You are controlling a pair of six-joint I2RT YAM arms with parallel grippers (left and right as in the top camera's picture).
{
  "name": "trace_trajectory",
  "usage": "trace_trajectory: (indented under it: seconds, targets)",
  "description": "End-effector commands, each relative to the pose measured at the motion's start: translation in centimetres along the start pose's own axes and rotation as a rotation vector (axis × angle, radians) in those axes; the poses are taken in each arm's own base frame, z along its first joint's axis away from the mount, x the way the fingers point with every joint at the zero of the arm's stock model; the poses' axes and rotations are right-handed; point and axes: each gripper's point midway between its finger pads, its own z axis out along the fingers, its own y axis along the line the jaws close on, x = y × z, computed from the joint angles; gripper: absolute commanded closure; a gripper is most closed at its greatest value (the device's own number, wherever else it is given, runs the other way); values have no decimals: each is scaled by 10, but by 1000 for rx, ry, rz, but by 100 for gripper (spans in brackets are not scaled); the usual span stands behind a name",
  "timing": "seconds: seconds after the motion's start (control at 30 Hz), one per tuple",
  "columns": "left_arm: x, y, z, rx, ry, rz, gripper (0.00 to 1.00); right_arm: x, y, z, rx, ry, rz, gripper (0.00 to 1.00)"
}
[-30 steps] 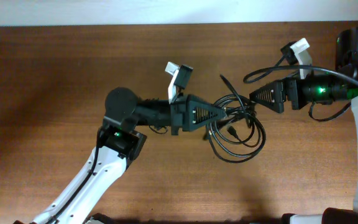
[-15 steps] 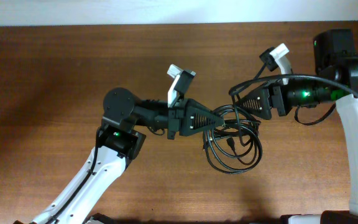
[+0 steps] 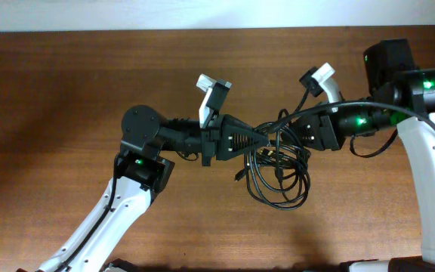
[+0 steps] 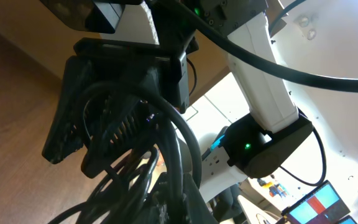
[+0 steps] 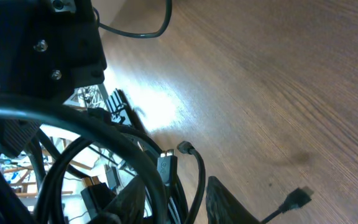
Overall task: Untangle cables
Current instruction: 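Grasp a cable with the right gripper and lift it up and right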
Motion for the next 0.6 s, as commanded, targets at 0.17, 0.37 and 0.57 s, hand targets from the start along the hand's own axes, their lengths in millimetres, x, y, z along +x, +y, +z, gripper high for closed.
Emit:
trace_trajectory:
  seconds: [0.17,0.37,0.57]
  targets:
    - [-24,9,-6,-71,-118,69,100,5,5,1,-5,31,13,68]
    - [-32,18,-20,-110,-148,65,100,8,4,1,6,44,19,77]
    - [-36,21,-23,-123,-166,65,100,9,4,1,6,45,2,96]
